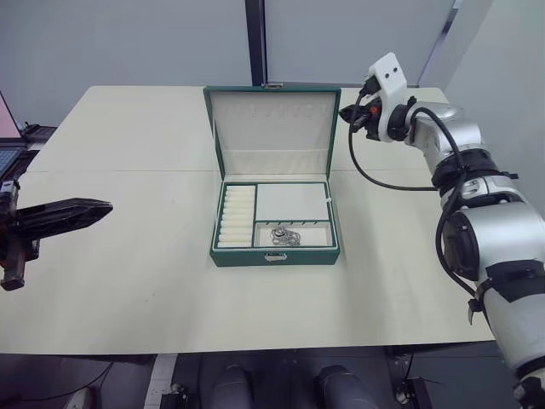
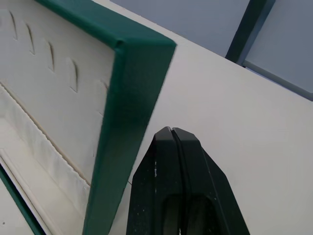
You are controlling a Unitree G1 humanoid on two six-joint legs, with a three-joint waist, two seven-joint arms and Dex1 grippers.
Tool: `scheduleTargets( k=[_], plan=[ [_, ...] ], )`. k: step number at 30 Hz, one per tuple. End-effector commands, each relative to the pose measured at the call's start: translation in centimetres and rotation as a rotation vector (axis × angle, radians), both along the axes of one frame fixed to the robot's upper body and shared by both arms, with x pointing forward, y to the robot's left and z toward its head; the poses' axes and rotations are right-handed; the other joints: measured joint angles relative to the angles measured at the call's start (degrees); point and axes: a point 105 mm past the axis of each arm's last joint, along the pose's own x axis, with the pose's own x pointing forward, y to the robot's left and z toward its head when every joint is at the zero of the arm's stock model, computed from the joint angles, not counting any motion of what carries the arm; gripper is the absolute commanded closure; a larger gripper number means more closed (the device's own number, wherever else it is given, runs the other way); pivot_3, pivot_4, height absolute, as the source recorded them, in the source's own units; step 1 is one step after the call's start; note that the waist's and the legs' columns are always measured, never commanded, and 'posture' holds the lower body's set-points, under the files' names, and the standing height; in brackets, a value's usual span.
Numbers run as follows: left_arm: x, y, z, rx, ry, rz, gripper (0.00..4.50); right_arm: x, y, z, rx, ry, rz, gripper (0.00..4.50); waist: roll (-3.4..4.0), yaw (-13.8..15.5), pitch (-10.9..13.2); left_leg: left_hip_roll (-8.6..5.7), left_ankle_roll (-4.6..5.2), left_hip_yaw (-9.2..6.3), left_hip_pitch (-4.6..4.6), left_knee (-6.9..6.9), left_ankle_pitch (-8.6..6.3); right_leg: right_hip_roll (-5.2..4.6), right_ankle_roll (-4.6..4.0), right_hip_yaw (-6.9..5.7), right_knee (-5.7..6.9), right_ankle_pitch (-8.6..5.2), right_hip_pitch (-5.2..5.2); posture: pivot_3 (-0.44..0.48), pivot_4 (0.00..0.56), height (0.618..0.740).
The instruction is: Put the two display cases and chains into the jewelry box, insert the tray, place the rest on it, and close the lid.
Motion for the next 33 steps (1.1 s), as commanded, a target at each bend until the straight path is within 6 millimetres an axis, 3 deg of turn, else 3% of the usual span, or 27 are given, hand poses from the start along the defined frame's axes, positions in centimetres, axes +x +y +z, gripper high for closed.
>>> scheduleTargets(
  k=[1,8,17,20,26,33],
  plan=[
    [0.0,-0.6,0.2,0.011,-0.027,-0.02,4.5,-0.2,0.7,2.9,0.027,-0.086,0.024,4.48,0.0,0.02,0.0,0.0,0.0,-0.01,0.0,0.0,0.0,0.0,0.0,-0.01,0.0,0.0,0.0,0.0,0.15,0.74],
    [0.5,-0.9,-0.1,0.009,-0.03,-0.024,4.5,-0.9,1.2,3.9,0.04,-0.1,0.094,4.48,0.01,-0.03,0.01,0.01,0.0,0.0,0.0,0.0,0.0,0.0,0.0,-0.01,0.01,0.0,0.0,0.0,0.15,0.74],
    [1.2,-1.0,-0.3,0.02,-0.035,-0.033,4.5,-3.3,1.3,4.9,0.007,-0.124,0.244,4.48,0.05,-0.08,0.03,0.03,0.0,0.01,0.0,0.0,0.0,0.01,0.0,0.0,0.03,0.0,-0.01,0.0,0.15,0.74],
    [1.4,-0.9,-0.3,0.025,-0.033,-0.038,4.5,-4.9,1.2,4.8,-0.003,-0.126,0.278,4.48,0.05,0.09,0.03,0.02,0.01,-0.02,0.0,0.01,0.0,0.01,0.0,-0.03,0.03,0.0,0.02,0.0,0.15,0.74],
    [1.4,-0.7,-0.5,0.042,-0.01,-0.043,4.5,-9.8,0.8,3.1,-0.02,-0.077,0.324,4.48,0.05,0.54,0.03,0.01,0.02,-0.06,-0.05,-0.01,-0.01,0.01,0.0,-0.06,0.01,0.0,0.01,0.0,0.15,0.74],
    [1.8,-0.8,-1.3,0.039,0.017,-0.061,4.5,-14.9,-0.9,-0.8,-0.029,0.05,0.255,4.48,0.02,0.99,0.01,-0.01,0.16,-0.08,-0.05,0.01,-0.09,0.01,0.0,-0.04,-0.02,0.0,0.04,0.0,0.15,0.74]
  ],
)
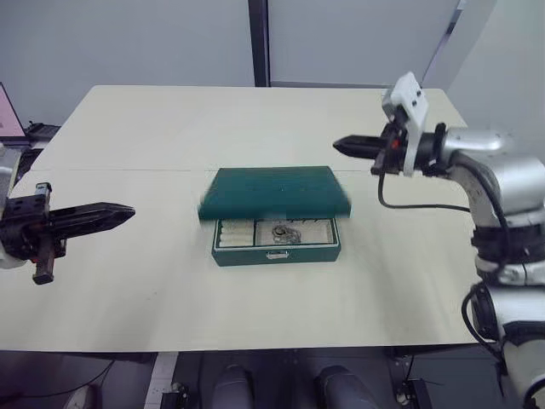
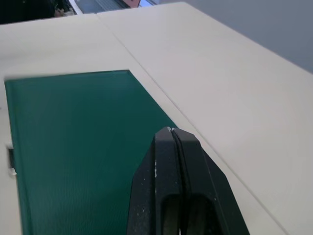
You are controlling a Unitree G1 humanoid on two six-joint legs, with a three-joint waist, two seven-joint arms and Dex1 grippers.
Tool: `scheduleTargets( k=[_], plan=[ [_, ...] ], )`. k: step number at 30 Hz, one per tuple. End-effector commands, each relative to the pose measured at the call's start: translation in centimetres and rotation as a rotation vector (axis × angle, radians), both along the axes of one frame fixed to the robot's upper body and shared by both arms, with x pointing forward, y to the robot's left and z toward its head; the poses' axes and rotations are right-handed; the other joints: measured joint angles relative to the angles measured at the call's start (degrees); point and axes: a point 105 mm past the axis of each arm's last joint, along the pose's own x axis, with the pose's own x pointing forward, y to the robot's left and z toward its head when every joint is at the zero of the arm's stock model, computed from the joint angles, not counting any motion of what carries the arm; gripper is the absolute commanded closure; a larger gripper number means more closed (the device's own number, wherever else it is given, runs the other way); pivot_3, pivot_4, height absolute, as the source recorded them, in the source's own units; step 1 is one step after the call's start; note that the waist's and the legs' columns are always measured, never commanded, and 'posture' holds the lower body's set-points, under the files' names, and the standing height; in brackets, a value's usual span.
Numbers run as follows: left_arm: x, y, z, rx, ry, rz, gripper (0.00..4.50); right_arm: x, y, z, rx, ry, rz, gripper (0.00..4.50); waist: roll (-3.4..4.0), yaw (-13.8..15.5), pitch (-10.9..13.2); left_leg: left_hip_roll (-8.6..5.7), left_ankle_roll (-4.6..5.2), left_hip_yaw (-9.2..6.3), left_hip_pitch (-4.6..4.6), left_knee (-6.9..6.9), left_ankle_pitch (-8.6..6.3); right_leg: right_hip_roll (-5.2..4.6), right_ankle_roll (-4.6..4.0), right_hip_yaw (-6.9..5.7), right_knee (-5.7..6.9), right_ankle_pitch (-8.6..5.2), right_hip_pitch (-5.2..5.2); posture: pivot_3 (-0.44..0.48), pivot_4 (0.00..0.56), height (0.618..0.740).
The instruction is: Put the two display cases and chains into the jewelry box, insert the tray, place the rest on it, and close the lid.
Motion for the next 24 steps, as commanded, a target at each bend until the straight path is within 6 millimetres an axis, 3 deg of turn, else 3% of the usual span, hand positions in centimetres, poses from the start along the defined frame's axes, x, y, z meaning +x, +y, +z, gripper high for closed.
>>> scheduleTargets(
  k=[1,9,14,18,24],
  plan=[
    [0.2,0.0,0.2,0.028,-0.021,0.004,4.5,-2.5,-1.3,0.5,0.003,-0.015,-0.048,4.48,0.0,0.23,0.0,-0.01,0.01,0.01,0.0,0.0,-0.01,0.0,0.0,0.01,0.0,0.0,0.0,0.0,0.15,0.74],
    [1.5,1.5,-4.2,0.152,0.024,0.209,4.5,-7.0,-5.6,-4.4,-0.022,0.144,-0.206,4.48,-0.06,1.08,-0.02,-0.02,0.04,0.07,0.0,-0.03,-0.03,0.0,0.0,0.1,-0.07,0.0,-0.01,0.0,0.15,0.74],
    [1.1,1.5,-6.0,0.175,0.029,0.235,4.5,-9.7,-6.8,-7.2,-0.025,0.25,-0.228,4.48,-0.09,1.17,-0.04,-0.04,0.05,0.05,-0.01,-0.03,-0.03,-0.01,0.0,0.11,-0.08,0.0,0.02,0.0,0.15,0.74],
    [0.8,1.8,-7.2,0.195,0.057,0.257,4.5,-10.7,-7.8,-8.8,-0.031,0.293,-0.263,4.48,-0.13,1.18,-0.07,-0.05,0.05,0.02,0.01,-0.03,-0.03,0.01,0.0,0.09,-0.08,0.0,0.04,0.0,0.15,0.74],
    [0.6,1.7,-8.1,0.188,0.088,0.267,4.5,-10.9,-7.9,-9.4,-0.004,0.3,-0.271,4.48,-0.17,1.14,-0.09,-0.06,0.05,0.0,0.02,-0.02,-0.04,0.01,0.0,0.1,-0.08,0.0,0.04,0.0,0.15,0.74]
  ],
)
